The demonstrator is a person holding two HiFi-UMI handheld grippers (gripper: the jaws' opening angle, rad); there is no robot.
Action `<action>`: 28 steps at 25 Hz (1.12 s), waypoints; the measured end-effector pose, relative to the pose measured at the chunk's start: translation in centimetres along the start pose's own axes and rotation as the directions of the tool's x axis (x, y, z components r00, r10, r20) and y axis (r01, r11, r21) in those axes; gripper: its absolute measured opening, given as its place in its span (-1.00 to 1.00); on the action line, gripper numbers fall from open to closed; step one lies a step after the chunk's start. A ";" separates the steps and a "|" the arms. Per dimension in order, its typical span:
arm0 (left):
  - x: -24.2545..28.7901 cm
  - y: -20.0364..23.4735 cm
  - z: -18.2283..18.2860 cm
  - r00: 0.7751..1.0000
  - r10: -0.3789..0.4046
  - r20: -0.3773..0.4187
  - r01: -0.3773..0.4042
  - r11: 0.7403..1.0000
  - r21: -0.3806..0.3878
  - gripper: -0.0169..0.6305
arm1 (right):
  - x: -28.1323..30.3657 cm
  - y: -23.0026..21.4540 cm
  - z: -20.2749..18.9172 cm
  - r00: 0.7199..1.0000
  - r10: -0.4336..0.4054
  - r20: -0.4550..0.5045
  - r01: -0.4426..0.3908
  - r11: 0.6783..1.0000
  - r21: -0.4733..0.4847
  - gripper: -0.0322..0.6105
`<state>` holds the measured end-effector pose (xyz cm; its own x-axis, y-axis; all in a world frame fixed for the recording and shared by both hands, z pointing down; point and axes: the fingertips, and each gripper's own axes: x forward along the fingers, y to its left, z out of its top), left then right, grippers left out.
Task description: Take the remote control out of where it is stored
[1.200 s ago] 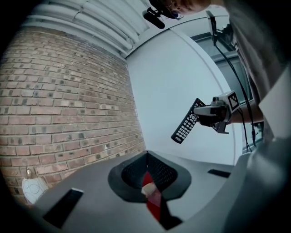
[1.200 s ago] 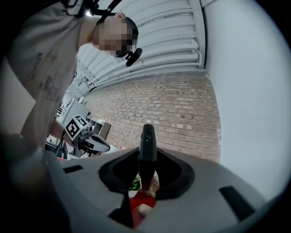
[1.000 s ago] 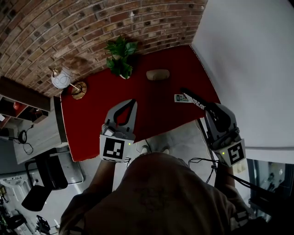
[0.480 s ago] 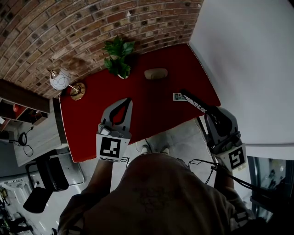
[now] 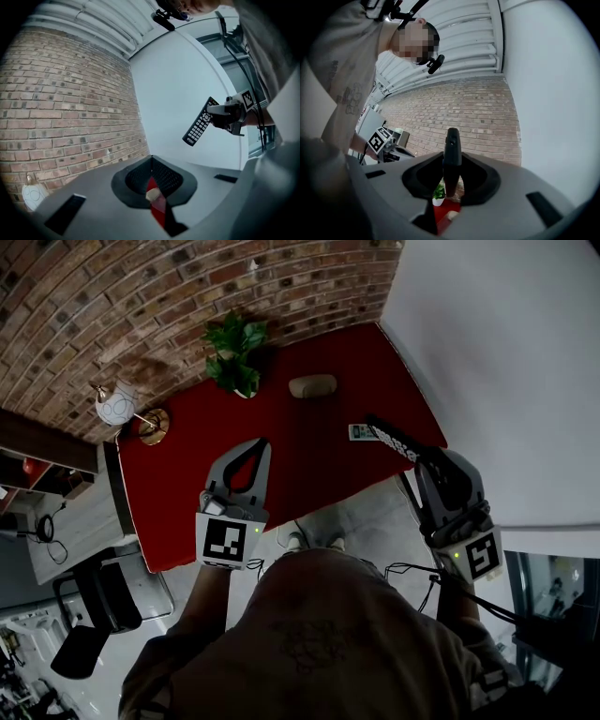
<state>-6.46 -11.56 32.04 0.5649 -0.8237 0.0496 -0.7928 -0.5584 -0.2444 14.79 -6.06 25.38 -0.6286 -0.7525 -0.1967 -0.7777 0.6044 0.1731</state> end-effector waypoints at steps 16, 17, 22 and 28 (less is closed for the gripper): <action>0.2 -1.8 -1.7 0.999 -0.011 -0.049 0.009 0.999 -0.046 -0.91 | 7.8 -12.9 -18.4 0.949 -0.136 -0.286 0.202 0.955 0.217 -0.60; 0.2 -1.7 -1.8 0.999 -0.008 -0.050 0.006 0.999 -0.044 -0.92 | 8.2 -13.3 -19.5 0.942 -0.135 -0.308 0.205 0.957 0.207 -0.60; 0.2 -1.2 -2.5 0.998 0.011 -0.064 -0.014 0.999 -0.041 -0.91 | 10.2 -14.5 -24.6 0.910 -0.118 -0.397 0.212 0.956 0.201 -0.60; 0.3 -1.2 -2.6 0.997 0.008 -0.079 -0.010 1.000 -0.028 -0.91 | 11.7 -14.6 -30.1 0.870 -0.078 -0.488 0.208 0.954 0.217 -0.60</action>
<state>-5.92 -11.42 34.87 0.5390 -0.8332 0.1239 -0.8044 -0.5527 -0.2177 19.17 -31.56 49.64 -0.4800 -0.8294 0.2859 -0.8748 0.4768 -0.0856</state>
